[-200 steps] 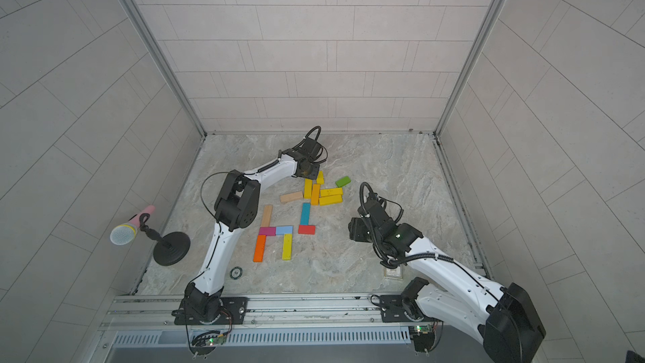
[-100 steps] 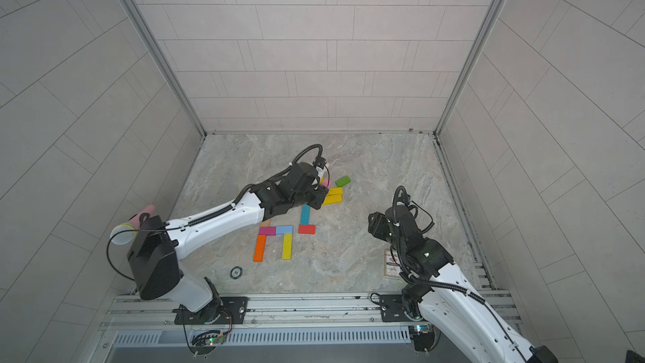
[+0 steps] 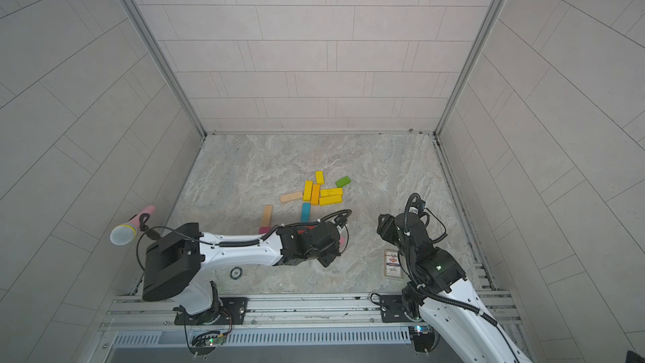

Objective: Assemble the letter h with building blocks
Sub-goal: Assemble the building block at the center of the board.

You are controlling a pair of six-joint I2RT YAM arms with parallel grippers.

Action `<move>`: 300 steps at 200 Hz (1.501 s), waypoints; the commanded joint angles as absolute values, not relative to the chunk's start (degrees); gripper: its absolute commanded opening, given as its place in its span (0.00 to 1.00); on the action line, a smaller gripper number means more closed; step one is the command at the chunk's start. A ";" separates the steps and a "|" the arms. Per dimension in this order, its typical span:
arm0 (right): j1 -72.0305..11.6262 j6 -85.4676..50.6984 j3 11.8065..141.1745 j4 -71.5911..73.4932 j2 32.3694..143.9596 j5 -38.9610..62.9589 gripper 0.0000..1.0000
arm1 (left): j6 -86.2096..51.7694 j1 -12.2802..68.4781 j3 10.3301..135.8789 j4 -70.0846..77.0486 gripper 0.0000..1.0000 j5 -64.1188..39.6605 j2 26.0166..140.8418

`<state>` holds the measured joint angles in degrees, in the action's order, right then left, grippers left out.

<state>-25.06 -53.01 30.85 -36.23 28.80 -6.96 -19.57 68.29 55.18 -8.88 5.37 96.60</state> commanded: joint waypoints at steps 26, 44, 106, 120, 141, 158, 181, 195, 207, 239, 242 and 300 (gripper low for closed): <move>-24.76 -54.29 31.29 -38.76 28.17 -8.53 0.69 | -20.35 68.83 55.69 -4.60 0.27 5.01 102.97; -24.71 -54.30 31.33 -39.41 28.14 -8.58 0.71 | -20.38 68.99 55.82 -4.15 0.34 5.38 103.80; -24.79 -52.44 30.37 -39.02 29.69 -4.62 0.86 | -21.26 68.98 53.84 -5.02 0.74 8.15 91.49; -24.76 -48.84 29.61 -36.32 31.05 0.08 0.86 | -21.97 68.94 52.60 -5.09 0.78 8.36 83.18; -25.49 -44.41 29.00 -32.44 36.31 9.01 0.86 | -22.82 68.96 50.55 -7.03 0.84 11.27 69.53; -29.16 -41.06 29.12 -30.50 42.33 10.93 0.86 | -23.87 68.98 47.45 -8.32 0.90 17.05 58.86; -39.76 -37.05 31.18 -29.97 51.05 3.37 0.86 | -25.69 68.86 44.37 -15.82 0.97 23.04 45.63; -44.25 -35.01 33.10 -29.40 57.11 0.59 0.86 | -26.81 68.91 42.38 -19.22 1.00 24.15 38.22; -45.22 -33.43 35.05 -29.06 62.06 1.97 0.86 | -27.85 68.88 41.03 -21.57 1.00 24.24 33.63; -46.05 -32.26 35.49 -22.58 70.61 5.57 0.86 | -29.50 68.84 39.65 -26.89 1.00 24.38 26.85; -46.12 -32.19 36.96 -22.14 71.26 5.62 0.86 | -29.59 68.89 39.65 -27.39 1.00 24.55 26.56; -47.29 -30.51 40.93 -20.55 79.83 7.12 0.86 | -30.63 68.83 39.04 -32.08 1.00 26.41 21.35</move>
<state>-47.00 -32.25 39.53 -20.88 77.60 6.85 -29.17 68.77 40.03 -29.67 24.29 23.49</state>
